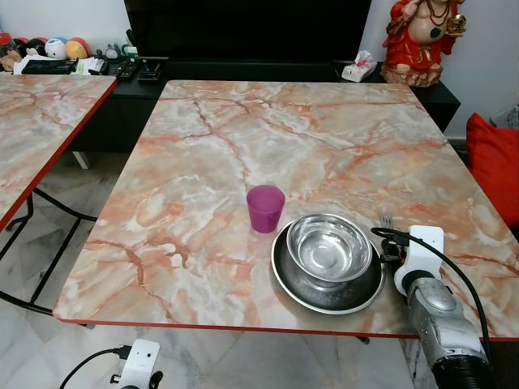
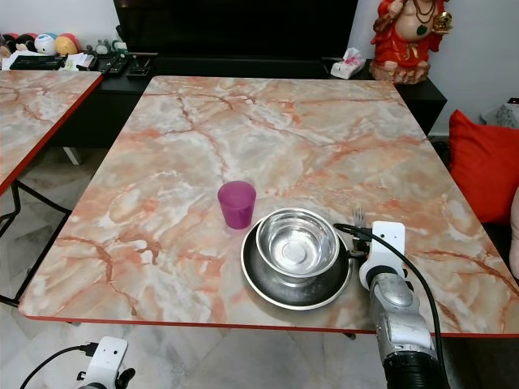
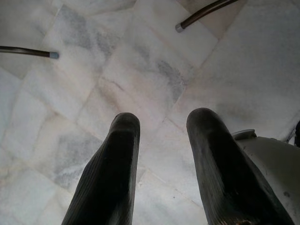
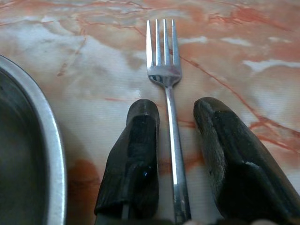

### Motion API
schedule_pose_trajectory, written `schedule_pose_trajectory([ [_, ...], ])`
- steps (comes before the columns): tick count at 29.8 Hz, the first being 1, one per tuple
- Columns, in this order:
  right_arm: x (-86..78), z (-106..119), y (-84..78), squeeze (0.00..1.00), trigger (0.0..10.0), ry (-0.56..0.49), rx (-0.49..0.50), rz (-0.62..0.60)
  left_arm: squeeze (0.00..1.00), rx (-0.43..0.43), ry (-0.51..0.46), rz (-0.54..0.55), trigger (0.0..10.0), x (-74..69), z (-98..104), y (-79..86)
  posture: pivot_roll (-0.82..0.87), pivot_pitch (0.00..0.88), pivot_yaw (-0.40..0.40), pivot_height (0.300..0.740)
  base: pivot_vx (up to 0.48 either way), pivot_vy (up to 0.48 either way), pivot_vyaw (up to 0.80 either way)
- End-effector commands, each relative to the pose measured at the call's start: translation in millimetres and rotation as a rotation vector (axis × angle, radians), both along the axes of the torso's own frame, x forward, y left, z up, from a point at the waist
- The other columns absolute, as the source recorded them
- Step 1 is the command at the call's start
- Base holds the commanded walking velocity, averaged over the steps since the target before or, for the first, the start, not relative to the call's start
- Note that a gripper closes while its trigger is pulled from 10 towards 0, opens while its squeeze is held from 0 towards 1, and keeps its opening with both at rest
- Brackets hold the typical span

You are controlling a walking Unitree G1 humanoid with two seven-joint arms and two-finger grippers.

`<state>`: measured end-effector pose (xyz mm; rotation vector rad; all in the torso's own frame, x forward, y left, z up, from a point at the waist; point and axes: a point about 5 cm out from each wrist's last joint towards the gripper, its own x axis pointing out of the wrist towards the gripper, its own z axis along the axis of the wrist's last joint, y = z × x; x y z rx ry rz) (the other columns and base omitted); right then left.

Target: Setting the table

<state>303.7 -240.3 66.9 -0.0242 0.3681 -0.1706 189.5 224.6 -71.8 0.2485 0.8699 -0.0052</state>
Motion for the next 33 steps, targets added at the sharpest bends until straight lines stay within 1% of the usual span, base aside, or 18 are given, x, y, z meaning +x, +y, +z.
schedule_pose_trajectory([
  [1, 1.6, 3.3, -0.8, 0.0, 10.0, -0.024, 0.014, -0.014, 0.0, -0.001, 0.022, 0.003, 10.0, -2.4, -2.0, -1.0, 0.11, 0.047, -0.001, 0.74, 0.0, 0.0, 0.0],
  [13, 3.7, 10.0, -4.0, 0.0, 10.0, -0.07, 0.002, -0.038, 0.0, -0.002, 0.027, 0.005, 10.0, -2.6, -2.3, -1.3, 0.11, 0.048, -0.001, 0.74, 0.0, 0.0, 0.0],
  [14, 4.7, 14.8, -5.5, 0.0, 10.0, -0.107, -0.002, -0.047, 0.0, -0.001, 0.029, 0.004, 10.0, -3.2, -2.6, -1.3, 0.11, 0.048, -0.001, 0.74, 0.0, 0.0, 0.0],
  [16, 5.1, 17.2, -6.1, 0.0, 10.0, -0.126, -0.004, -0.052, 0.0, -0.001, 0.029, 0.004, 10.0, -3.4, -2.8, -1.3, 0.11, 0.048, -0.001, 0.74, 0.0, 0.0, 0.0],
  [18, 7.0, 28.2, -7.0, 0.0, 10.0, -0.211, -0.001, -0.06, 0.0, -0.001, 0.031, 0.003, 10.0, -3.9, -2.9, -1.0, 0.11, 0.048, -0.001, 0.74, 0.0, 0.0, 0.0],
  [19, 7.2, 29.6, -7.0, 0.0, 10.0, -0.223, 0.001, -0.061, 0.0, -0.001, 0.031, 0.003, 10.0, -4.0, -2.9, -1.0, 0.11, 0.048, -0.001, 0.74, 0.0, 0.0, 0.0],
  [22, 7.9, 42.3, -7.2, 0.0, 10.0, -0.316, -0.019, -0.07, 0.0, -0.002, 0.032, 0.003, 10.0, -4.4, -3.2, -1.0, 0.11, 0.048, -0.002, 0.74, 0.0, 0.0, 0.0],
  [23, 7.9, 42.3, -7.2, 0.0, 10.0, -0.316, -0.019, -0.07, 0.0, -0.002, 0.032, 0.003, 10.0, -4.4, -3.2, -1.0, 0.11, 0.048, -0.002, 0.74, 0.0, 0.0, 0.0],
  [24, 7.4, 48.6, -7.0, 0.0, 10.0, -0.363, -0.04, -0.07, 0.0, -0.003, 0.032, 0.003, 10.0, -4.6, -3.2, -0.8, 0.11, 0.048, -0.002, 0.74, 0.0, 0.0, 0.0],
  [25, 5.8, 57.6, -5.3, 0.0, 10.0, -0.434, -0.04, -0.079, 0.0, -0.004, 0.033, 0.006, 10.0, -5.0, -3.3, -0.4, 0.11, 0.049, -0.002, 0.74, 0.0, 0.0, 0.0],
  [29, 2.8, 65.7, -1.2, 0.0, 10.0, -0.495, -0.063, -0.064, 0.0, -0.006, 0.033, 0.007, 10.0, -5.7, -3.4, 0.3, 0.11, 0.048, -0.002, 0.74, 0.0, 0.0, 0.0],
  [31, -2.1, 69.7, 1.3, 0.0, 10.0, -0.541, -0.085, -0.057, 0.0, -0.013, 0.03, 0.014, 10.0, -6.6, -3.7, 0.5, 0.11, 0.043, -0.005, 0.74, 0.0, 0.0, 0.0],
  [33, -4.5, 71.1, 1.5, 0.0, 10.0, -0.559, -0.088, -0.057, 0.0, -0.014, 0.031, 0.016, 10.0, -7.2, -3.9, 0.6, 0.11, 0.04, -0.006, 0.74, 0.0, 0.0, 0.0],
])
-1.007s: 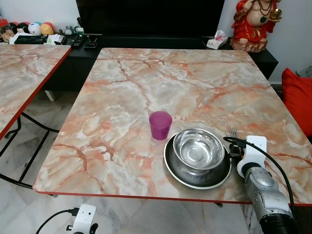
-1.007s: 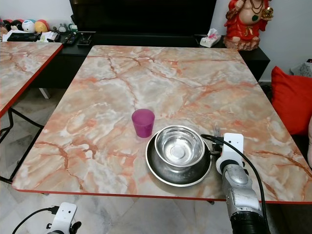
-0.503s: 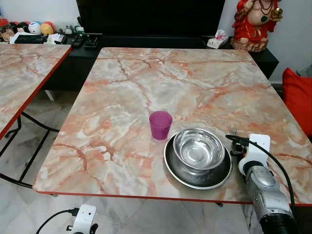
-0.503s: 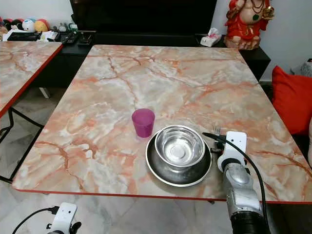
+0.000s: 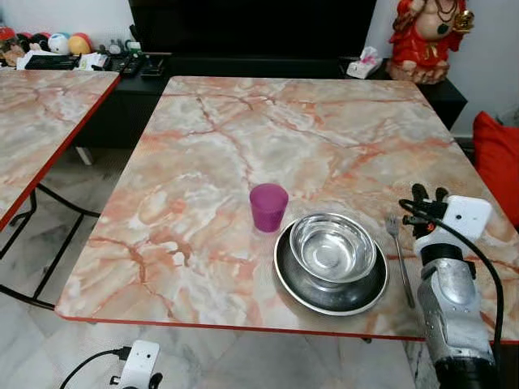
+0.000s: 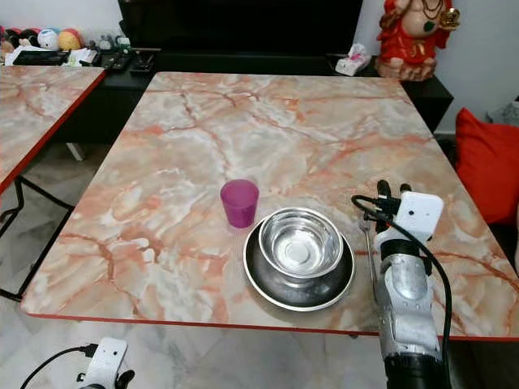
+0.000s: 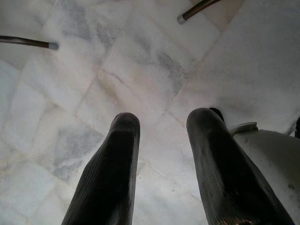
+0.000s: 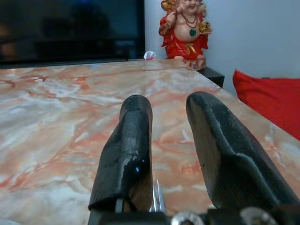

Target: Setting the table

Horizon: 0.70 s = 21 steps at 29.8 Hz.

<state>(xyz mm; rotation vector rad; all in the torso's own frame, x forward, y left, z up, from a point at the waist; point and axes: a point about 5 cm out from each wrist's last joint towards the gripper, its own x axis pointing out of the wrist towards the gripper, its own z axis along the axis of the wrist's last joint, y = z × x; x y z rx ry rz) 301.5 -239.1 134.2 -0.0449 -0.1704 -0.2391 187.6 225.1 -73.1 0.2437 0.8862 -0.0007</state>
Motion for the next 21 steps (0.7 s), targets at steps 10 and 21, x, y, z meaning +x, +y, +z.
schedule_pose_trajectory([
  [10, -5.4, 7.1, 4.9, 0.0, 10.0, -0.073, 0.001, -0.004, 0.0, -0.019, 0.036, 0.015, 10.0, -11.6, -6.0, -0.6, 0.09, 0.0, -0.013, 0.74, 0.0, 0.027, 0.0],
  [21, 1.4, 18.4, 12.1, 0.0, 10.0, -0.118, 0.013, 0.013, 0.0, -0.007, 0.047, 0.044, 10.0, -16.0, -5.1, 12.0, 0.12, 0.0, -0.02, 0.74, 0.0, 0.469, 0.0],
])
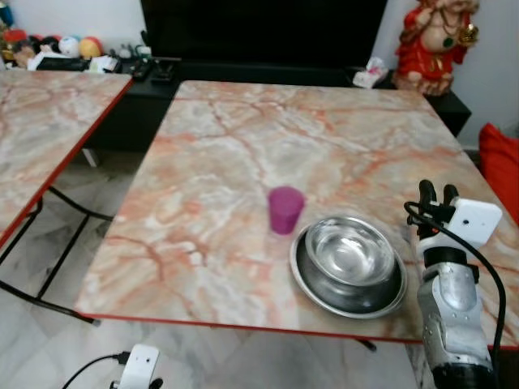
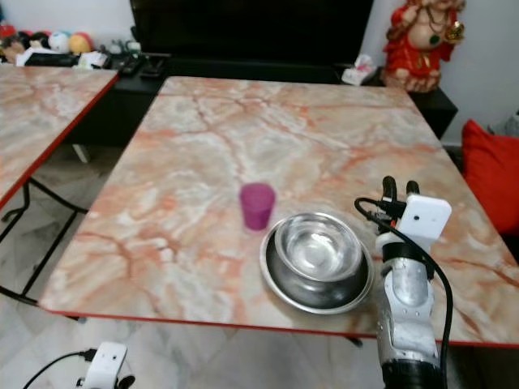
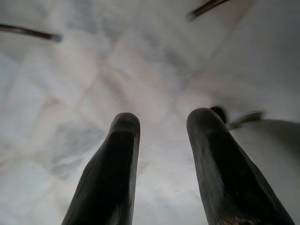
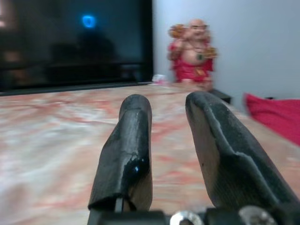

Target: Setting the table

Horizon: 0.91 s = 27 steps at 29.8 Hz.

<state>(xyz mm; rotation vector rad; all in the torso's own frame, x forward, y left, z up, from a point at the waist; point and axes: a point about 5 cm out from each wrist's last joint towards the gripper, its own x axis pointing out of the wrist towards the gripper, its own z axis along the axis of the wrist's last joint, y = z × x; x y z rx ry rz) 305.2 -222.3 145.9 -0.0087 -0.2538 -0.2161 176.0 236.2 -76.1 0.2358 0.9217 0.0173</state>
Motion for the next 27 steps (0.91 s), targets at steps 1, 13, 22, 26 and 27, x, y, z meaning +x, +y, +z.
schedule_pose_trajectory([
  [1, -2.4, 6.7, -4.8, 0.0, 10.0, -0.031, -0.01, -0.015, 0.0, -0.009, 0.014, 0.021, 10.0, -4.4, -2.1, 0.8, 0.12, 0.0, -0.02, 0.74, 0.0, 0.48, 0.0],
  [13, 2.7, 12.5, 3.1, 0.0, 10.0, -0.047, -0.006, 0.002, 0.0, -0.005, 0.019, 0.04, 10.0, -8.7, -2.1, 7.5, 0.12, 0.019, -0.019, 0.74, 0.0, 0.48, 0.0],
  [22, 1.4, 14.4, 4.8, 0.0, 10.0, -0.052, -0.032, 0.022, 0.0, -0.01, 0.022, 0.037, 10.0, -9.2, -3.8, 2.4, 0.11, 0.027, -0.017, 0.74, 0.0, 0.48, 0.08],
  [26, 1.2, 15.0, 6.4, 0.0, 10.0, -0.057, -0.031, 0.028, 0.0, -0.009, 0.023, 0.038, 10.0, -8.7, -3.0, 4.7, 0.11, 0.027, -0.018, 0.74, 0.0, 0.48, 0.78],
  [27, 1.2, 15.2, 6.5, 0.0, 10.0, -0.058, -0.03, 0.029, 0.0, -0.008, 0.023, 0.039, 10.0, -8.6, -2.8, 5.5, 0.11, 0.027, -0.018, 0.74, 0.0, 0.48, 0.8],
])
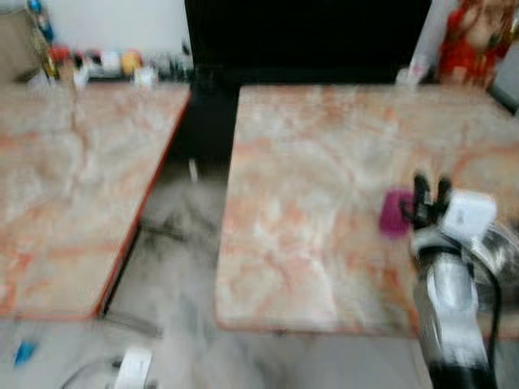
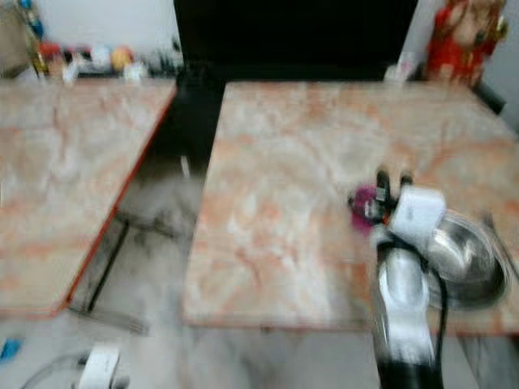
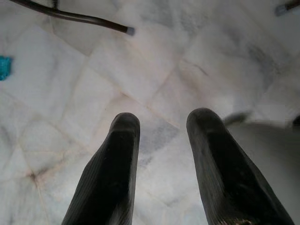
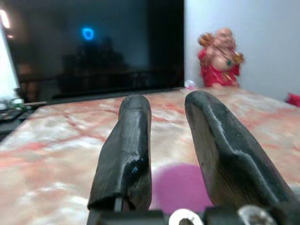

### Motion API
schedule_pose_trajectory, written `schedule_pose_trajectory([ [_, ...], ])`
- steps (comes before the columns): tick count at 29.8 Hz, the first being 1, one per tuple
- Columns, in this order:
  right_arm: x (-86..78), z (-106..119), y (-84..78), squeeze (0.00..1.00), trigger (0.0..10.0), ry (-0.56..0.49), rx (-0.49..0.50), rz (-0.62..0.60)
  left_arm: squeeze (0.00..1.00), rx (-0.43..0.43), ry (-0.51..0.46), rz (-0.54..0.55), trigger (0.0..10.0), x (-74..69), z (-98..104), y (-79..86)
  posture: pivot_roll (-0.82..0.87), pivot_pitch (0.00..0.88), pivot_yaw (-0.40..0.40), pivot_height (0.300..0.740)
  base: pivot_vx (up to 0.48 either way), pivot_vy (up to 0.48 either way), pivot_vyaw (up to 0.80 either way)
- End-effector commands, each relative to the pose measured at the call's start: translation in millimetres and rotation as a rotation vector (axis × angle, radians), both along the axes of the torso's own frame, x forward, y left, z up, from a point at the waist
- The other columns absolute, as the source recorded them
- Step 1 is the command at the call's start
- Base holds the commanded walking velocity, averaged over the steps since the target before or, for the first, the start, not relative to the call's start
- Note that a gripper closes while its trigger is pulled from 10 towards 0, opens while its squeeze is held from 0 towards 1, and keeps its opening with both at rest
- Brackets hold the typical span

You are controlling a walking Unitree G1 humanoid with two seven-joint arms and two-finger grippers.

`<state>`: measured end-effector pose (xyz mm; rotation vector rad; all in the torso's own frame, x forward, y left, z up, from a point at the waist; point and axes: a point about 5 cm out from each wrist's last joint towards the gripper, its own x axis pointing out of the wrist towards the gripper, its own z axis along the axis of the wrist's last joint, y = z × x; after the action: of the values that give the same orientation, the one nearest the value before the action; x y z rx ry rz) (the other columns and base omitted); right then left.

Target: Setting the table

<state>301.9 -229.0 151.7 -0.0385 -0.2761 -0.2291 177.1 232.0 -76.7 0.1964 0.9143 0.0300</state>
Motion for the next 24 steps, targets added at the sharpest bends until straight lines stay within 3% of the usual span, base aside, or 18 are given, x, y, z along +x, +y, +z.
schedule_pose_trajectory([
  [1, 4.5, 9.5, 13.3, 0.0, 10.0, -0.039, 0.0, 0.046, 0.0, 0.021, 0.034, 0.012, 10.0, -9.5, -2.1, 10.2, 0.11, 0.029, -0.02, 0.74, 0.0, 0.48, 0.8],
  [4, 4.7, 9.8, 13.7, 0.0, 10.0, -0.038, -0.001, 0.048, 0.0, 0.023, 0.034, 0.016, 10.0, -9.8, -1.3, 13.3, 0.11, 0.032, -0.02, 0.74, 0.0, 0.48, 0.67],
  [12, 5.2, 10.4, 13.5, 0.0, 10.0, -0.037, -0.005, 0.053, 0.0, 0.027, 0.041, 0.024, 10.0, -12.8, -1.2, 18.3, 0.11, 0.033, -0.021, 0.74, 0.0, 0.48, 0.0],
  [21, 6.0, 10.6, 17.1, 0.0, 10.0, -0.038, -0.009, 0.064, 0.0, 0.024, 0.045, 0.024, 10.0, -14.0, -3.2, 13.4, 0.12, 0.019, -0.023, 0.74, 0.0, 0.48, 0.8],
  [24, 6.7, 10.0, 16.7, 0.0, 10.0, -0.035, -0.002, 0.066, 0.0, 0.025, 0.047, 0.024, 10.0, -14.0, -3.3, 13.2, 0.12, 0.016, -0.023, 0.74, 0.0, 0.48, 0.16],
])
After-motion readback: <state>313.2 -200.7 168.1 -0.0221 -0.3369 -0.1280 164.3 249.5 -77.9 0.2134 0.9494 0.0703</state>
